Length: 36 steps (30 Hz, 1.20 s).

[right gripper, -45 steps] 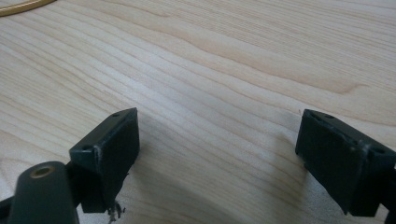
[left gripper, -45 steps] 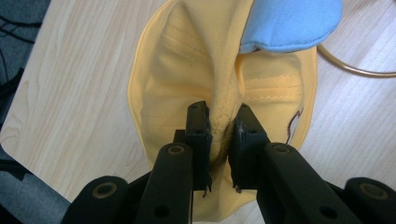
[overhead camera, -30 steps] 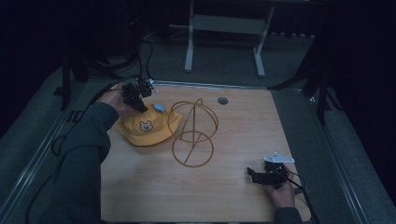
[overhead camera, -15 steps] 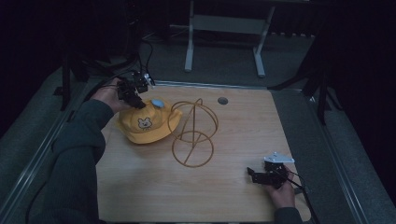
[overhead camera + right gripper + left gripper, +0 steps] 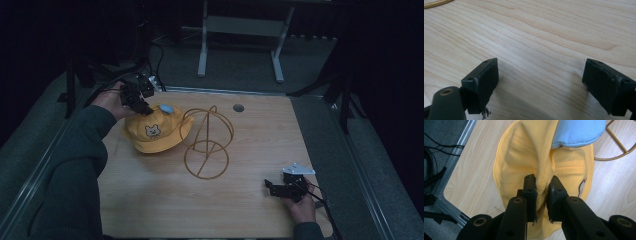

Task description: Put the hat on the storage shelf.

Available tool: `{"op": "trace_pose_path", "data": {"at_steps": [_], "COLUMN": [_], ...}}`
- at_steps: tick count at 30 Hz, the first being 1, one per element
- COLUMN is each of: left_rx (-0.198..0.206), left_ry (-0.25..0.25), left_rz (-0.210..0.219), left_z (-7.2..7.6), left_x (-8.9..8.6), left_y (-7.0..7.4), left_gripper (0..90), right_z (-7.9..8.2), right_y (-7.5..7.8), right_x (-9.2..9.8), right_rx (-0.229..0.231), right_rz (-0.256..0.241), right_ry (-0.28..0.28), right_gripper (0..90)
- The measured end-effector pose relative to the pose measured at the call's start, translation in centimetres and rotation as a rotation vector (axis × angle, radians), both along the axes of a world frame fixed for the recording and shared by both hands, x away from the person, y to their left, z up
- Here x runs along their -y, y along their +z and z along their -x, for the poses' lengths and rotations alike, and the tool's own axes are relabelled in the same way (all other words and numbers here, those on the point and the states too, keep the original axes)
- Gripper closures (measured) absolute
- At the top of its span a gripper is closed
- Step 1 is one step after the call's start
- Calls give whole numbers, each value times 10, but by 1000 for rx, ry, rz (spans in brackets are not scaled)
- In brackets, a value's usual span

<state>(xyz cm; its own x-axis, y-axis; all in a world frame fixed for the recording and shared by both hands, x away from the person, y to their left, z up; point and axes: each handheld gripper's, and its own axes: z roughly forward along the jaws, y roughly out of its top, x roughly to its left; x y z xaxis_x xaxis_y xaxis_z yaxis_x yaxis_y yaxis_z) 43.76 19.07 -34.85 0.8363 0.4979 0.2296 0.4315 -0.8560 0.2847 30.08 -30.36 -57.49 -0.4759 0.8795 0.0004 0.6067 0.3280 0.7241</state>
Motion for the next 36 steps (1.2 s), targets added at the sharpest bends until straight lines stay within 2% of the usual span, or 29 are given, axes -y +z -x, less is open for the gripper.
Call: {"op": "trace_pose_path", "data": {"at_steps": [11,22,28,32,36], "left_rx": [2,16,9,18,24], "left_ry": [-26,-23,-33,-21,-15], "left_rz": [-18,26,20,48,50], "left_z": [4,8,11,13,16], "left_x": [3,0,-5,-9,-13], "left_y": [9,24,31,36,40], "left_gripper": [790,791,790,790,791], "right_z": [0,0,0,0,0], "right_y": [0,0,0,0,0], "right_x": [0,0,0,0,0], "right_rx": [0,0,0,0,0], "right_rz": [0,1,1,1,1], "right_ry": [0,1,1,1,0], "right_gripper": [135,135,135,136,135]}}
